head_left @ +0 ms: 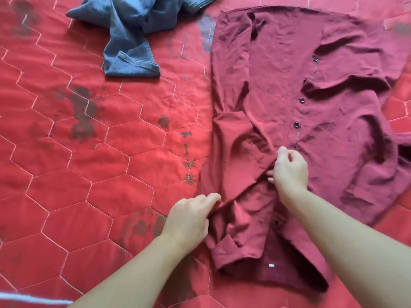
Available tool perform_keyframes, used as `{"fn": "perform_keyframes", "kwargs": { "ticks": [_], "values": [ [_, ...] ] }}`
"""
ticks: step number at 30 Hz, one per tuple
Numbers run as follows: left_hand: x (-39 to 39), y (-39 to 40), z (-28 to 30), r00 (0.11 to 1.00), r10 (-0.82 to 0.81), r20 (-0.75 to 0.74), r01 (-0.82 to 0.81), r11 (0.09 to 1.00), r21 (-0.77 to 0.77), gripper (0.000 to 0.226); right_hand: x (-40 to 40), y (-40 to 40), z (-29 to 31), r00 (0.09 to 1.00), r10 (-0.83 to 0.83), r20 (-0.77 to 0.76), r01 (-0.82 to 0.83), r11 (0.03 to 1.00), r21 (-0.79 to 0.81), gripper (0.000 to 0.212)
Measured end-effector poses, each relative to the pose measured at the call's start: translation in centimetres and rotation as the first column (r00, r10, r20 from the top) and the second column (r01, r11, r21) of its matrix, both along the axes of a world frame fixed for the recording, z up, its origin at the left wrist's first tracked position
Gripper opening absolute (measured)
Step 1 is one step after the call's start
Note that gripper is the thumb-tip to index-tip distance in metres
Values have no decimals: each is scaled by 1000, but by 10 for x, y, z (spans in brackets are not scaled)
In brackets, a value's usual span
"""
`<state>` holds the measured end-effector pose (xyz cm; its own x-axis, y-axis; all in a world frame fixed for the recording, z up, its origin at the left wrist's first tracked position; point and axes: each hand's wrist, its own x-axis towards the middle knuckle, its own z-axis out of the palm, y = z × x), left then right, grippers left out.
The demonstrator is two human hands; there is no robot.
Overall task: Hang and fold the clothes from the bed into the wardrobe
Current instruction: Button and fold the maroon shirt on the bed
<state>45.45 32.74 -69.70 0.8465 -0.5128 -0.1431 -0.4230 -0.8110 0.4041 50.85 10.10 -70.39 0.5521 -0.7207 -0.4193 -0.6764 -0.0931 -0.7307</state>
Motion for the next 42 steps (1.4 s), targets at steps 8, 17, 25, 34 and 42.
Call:
{"fn": "perform_keyframes", "kwargs": {
  "ticks": [8,17,25,34,42],
  "values": [
    [4,11,-9,994,1,-108,-7,999,-53,25,15,12,9,663,637,-393,-748,554,-365,55],
    [48,-9,-11,678,639,-363,-697,716,-41,12,-12,-6,30,845,474,246,-404,869,-288,19],
    [45,6,-4,734,599,-320,-630,777,10,17,-32,-19,8,843,537,-27,-499,762,-413,16],
    [50,-41,-9,998,34,-49,-17,950,311,68,-38,-16,13,746,660,-92,-610,622,-491,26],
    [22,-149,17,976,-217,13,215,971,102,50,-117,-158,21,988,-152,9,142,901,-411,21]
  ]
}}
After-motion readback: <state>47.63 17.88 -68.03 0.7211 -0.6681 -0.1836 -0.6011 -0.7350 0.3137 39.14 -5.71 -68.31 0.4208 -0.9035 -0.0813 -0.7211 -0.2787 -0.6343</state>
